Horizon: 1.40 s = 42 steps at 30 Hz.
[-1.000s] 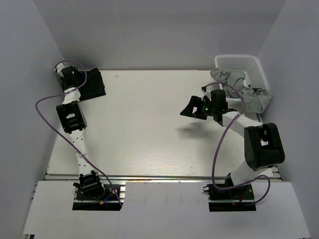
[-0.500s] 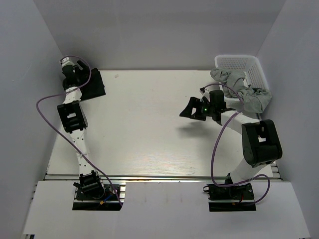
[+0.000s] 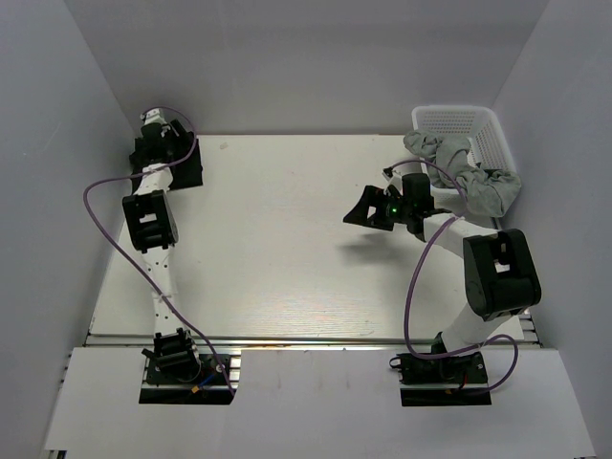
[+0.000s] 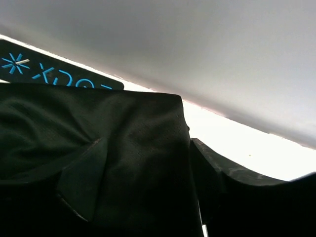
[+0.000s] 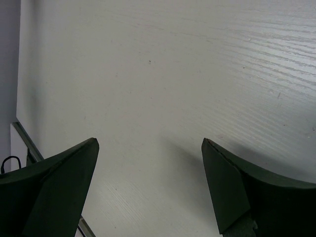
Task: Fold and stack the t-shirts
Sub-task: Smooth out wrinkles on the folded tshirt
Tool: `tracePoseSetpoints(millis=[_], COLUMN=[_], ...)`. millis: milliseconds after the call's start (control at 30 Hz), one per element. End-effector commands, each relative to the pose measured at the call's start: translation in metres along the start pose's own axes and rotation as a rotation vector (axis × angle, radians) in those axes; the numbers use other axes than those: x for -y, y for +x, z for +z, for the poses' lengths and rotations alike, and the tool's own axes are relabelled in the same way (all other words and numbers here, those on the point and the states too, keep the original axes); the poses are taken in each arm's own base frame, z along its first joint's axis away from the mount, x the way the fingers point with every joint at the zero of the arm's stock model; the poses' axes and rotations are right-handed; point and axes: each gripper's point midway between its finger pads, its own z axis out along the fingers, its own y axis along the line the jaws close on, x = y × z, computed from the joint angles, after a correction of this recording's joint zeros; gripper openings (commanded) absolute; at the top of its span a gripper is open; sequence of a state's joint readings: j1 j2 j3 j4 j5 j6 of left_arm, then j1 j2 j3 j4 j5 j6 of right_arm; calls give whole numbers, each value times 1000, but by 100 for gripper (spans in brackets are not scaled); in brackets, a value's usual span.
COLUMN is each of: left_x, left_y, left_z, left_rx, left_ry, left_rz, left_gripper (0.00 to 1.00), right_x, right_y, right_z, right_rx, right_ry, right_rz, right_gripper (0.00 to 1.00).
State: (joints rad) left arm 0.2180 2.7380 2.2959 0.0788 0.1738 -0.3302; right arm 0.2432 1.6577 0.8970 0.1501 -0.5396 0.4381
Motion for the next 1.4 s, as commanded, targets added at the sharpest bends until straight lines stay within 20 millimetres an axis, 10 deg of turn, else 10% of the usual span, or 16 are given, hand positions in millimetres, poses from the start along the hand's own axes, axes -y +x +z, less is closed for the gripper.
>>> tracePoseSetpoints(millis=[0, 600, 733, 800, 1100, 1233, 1367], left_x=[20, 37, 47, 55, 111, 144, 155], left_y=[-25, 12, -14, -34, -162, -162, -91], left_z=[-6, -20, -27, -32, -108, -149, -207], left_rx=[13, -107, -68, -30, 162, 67, -140], left_ry=[37, 60, 73, 85, 146, 214, 180], left_rz=[34, 56, 63, 81, 143, 130, 96], left_gripper=[76, 76, 79, 97, 100, 100, 100], right_x=[-7, -15, -19, -20, -35, -32, 0], right_y=[-4, -4, -5, -8, -1, -2, -3], right_z=[1, -15, -20, -23, -30, -46, -67], right_rx=[16, 56, 71, 81, 109, 142, 213], right_ry=[-37, -39, -44, -44, -118, -38, 186], right_rz=[-24, -70, -79, -90, -115, -163, -160], right_gripper=[90, 90, 90, 90, 90, 90, 90])
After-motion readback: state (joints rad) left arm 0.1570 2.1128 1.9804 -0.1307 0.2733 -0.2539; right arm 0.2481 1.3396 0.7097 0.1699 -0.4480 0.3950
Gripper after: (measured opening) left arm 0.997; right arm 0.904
